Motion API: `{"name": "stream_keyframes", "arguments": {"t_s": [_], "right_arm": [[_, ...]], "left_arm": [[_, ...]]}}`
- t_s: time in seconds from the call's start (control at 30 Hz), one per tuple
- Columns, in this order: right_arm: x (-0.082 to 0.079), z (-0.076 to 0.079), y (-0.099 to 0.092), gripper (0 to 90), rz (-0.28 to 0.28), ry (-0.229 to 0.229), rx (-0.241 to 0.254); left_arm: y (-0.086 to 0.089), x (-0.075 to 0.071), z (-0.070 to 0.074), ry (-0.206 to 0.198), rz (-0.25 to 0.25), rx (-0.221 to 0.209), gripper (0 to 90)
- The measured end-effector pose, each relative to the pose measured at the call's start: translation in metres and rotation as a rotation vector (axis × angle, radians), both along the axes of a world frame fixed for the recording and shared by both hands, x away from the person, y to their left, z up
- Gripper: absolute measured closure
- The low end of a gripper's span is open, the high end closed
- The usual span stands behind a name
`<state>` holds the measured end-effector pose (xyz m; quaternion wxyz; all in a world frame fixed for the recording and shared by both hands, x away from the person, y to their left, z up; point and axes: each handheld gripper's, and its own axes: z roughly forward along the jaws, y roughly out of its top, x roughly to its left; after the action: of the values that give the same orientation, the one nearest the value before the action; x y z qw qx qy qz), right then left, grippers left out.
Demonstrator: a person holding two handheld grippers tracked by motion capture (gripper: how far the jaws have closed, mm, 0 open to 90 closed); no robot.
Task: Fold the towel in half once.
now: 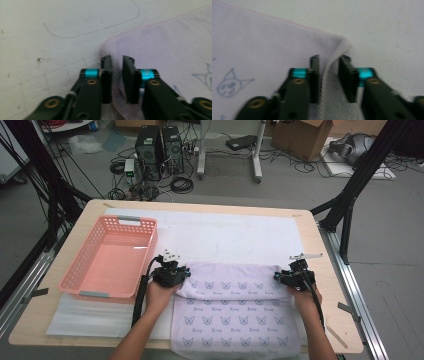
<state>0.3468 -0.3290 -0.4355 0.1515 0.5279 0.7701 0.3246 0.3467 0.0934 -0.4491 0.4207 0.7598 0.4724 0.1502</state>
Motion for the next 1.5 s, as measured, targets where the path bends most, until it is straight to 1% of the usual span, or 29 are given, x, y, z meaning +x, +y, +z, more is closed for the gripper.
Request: {"name": "stream_keyframes", "arguments": {"t_s": [0.03, 0.07, 0.13, 0.17, 0.3, 0.47, 0.53, 0.6, 0.7, 0.77, 0.9, 0.97, 1.07, 1.13, 1.23, 1.27, 1.33, 1.4, 1.47, 1.5], "right_arm": [[-0.001, 0.001, -0.001, 82.7, 0.002, -0.003, 0.006], [-0.002, 0.002, -0.001, 84.9, 0.002, -0.013, 0.007], [-0.005, 0.006, -0.003, 85.1, -0.001, -0.043, 0.019], [-0.007, 0.008, -0.003, 85.1, -0.003, -0.054, 0.022], [-0.013, 0.013, -0.006, 85.4, 0.001, -0.090, 0.045], [-0.023, 0.017, -0.008, 85.5, 0.011, -0.124, 0.052], [-0.029, 0.019, -0.010, 85.7, 0.014, -0.141, 0.070], [-0.034, 0.021, -0.011, 86.0, 0.020, -0.151, 0.087], [-0.039, 0.021, -0.010, 86.0, 0.034, -0.156, 0.080], [-0.042, 0.022, -0.010, 86.1, 0.034, -0.166, 0.086], [-0.050, 0.027, -0.013, 86.2, 0.046, -0.185, 0.094], [-0.057, 0.030, -0.015, 86.2, 0.051, -0.200, 0.104], [-0.071, 0.034, -0.019, 86.2, 0.065, -0.228, 0.130], [-0.082, 0.034, -0.021, 86.2, 0.077, -0.233, 0.136], [-0.096, 0.029, -0.023, 86.1, 0.098, -0.220, 0.117], [-0.100, 0.027, -0.023, 86.1, 0.102, -0.216, 0.119], [-0.108, 0.022, -0.024, 86.0, 0.116, -0.201, 0.105], [-0.115, 0.020, -0.025, 86.0, 0.124, -0.190, 0.112], [-0.121, 0.018, -0.026, 86.0, 0.134, -0.183, 0.116], [-0.124, 0.017, -0.026, 85.9, 0.137, -0.171, 0.120]], "left_arm": [[0.001, -0.001, 0.001, -0.008, -0.003, 0.000, 82.8], [0.001, -0.002, 0.003, -0.013, -0.001, -0.018, 83.2], [0.004, -0.004, 0.008, -0.021, 0.004, -0.056, 83.2], [0.006, -0.006, 0.011, -0.031, 0.005, -0.071, 83.2], [0.012, -0.012, 0.019, -0.056, -0.009, -0.095, 83.1], [0.021, -0.023, 0.023, -0.091, 0.000, -0.117, 83.8], [0.025, -0.028, 0.023, -0.094, -0.002, -0.137, 84.4], [0.027, -0.034, 0.023, -0.094, -0.017, -0.138, 84.7], [0.027, -0.036, 0.022, -0.098, -0.028, -0.131, 85.1], [0.027, -0.038, 0.024, -0.102, -0.023, -0.146, 85.4], [0.030, -0.045, 0.029, -0.103, -0.046, -0.165, 85.6], [0.032, -0.051, 0.032, -0.104, -0.052, -0.190, 85.7], [0.033, -0.063, 0.037, -0.118, -0.075, -0.210, 85.7], [0.034, -0.071, 0.038, -0.121, -0.088, -0.206, 85.6], [0.034, -0.083, 0.034, -0.108, -0.106, -0.197, 85.6], [0.034, -0.086, 0.033, -0.101, -0.110, -0.197, 85.6], [0.035, -0.093, 0.028, -0.090, -0.116, -0.200, 85.5], [0.036, -0.099, 0.024, -0.071, -0.126, -0.200, 85.5], [0.037, -0.103, 0.018, -0.051, -0.131, -0.209, 85.4], [0.037, -0.105, 0.017, -0.046, -0.135, -0.201, 85.3]]}}
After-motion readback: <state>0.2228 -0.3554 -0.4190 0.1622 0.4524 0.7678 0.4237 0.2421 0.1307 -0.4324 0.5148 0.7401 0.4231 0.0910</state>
